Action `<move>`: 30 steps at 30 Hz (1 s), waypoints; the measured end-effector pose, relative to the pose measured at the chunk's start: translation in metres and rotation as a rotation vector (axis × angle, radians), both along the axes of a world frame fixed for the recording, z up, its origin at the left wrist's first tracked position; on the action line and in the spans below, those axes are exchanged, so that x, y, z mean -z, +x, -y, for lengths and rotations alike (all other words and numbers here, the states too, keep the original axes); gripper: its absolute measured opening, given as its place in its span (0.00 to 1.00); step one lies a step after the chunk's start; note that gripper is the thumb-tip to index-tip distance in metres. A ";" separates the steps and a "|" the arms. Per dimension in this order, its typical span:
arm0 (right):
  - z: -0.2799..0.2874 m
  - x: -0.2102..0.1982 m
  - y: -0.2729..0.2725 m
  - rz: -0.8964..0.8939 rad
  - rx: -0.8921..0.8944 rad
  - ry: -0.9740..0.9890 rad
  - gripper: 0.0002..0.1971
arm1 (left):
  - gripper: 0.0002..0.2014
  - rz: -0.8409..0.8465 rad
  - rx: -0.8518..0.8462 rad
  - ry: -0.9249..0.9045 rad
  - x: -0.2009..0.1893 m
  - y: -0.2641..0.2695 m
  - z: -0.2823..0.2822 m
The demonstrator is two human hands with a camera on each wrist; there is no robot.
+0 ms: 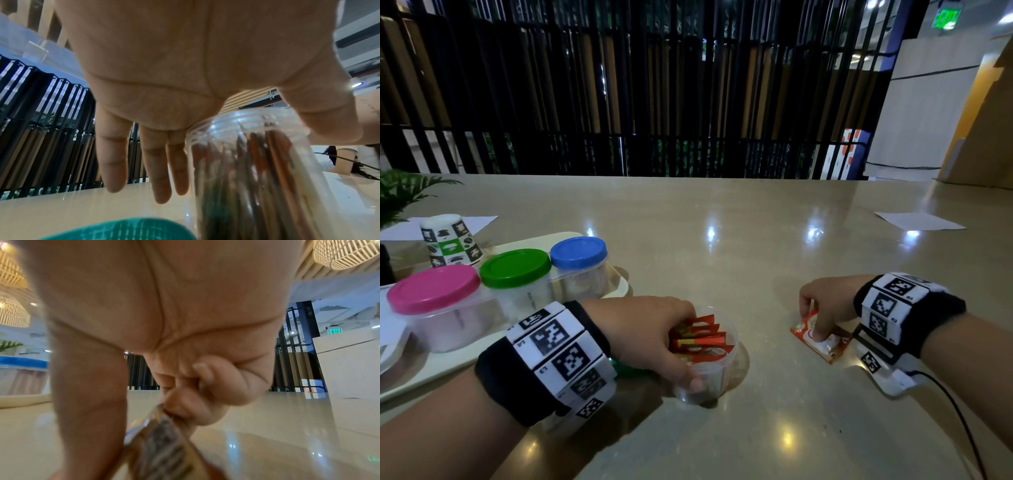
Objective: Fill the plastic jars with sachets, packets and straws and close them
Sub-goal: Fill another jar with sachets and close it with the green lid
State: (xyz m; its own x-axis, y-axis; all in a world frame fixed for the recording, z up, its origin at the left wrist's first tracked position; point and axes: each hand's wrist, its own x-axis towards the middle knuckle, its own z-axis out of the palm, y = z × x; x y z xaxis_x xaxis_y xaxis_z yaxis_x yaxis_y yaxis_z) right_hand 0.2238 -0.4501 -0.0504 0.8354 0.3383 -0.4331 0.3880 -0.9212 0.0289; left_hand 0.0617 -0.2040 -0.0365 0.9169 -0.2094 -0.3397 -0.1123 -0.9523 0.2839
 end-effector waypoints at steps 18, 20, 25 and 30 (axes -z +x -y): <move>-0.073 -0.055 -0.065 -0.029 -0.308 0.981 0.05 | 0.32 0.100 -0.004 0.046 -0.006 -0.013 -0.009; -0.077 -0.053 -0.068 0.014 -0.352 0.919 0.03 | 0.31 0.101 -0.001 0.045 -0.006 -0.014 -0.009; -0.081 -0.044 -0.070 0.135 -0.450 0.695 0.03 | 0.30 0.138 0.010 0.069 -0.006 -0.015 -0.007; -0.088 -0.037 -0.075 0.158 -0.505 0.549 0.04 | 0.30 0.185 0.044 0.098 -0.008 -0.014 -0.004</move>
State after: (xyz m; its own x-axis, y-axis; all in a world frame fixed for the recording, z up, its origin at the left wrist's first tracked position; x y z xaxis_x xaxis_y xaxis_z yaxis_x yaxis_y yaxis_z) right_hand 0.1490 -0.3619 -0.0133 0.5601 0.8282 0.0192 0.7954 -0.5312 -0.2917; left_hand 0.0473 -0.2000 -0.0287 0.9562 -0.2252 -0.1869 -0.1964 -0.9673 0.1606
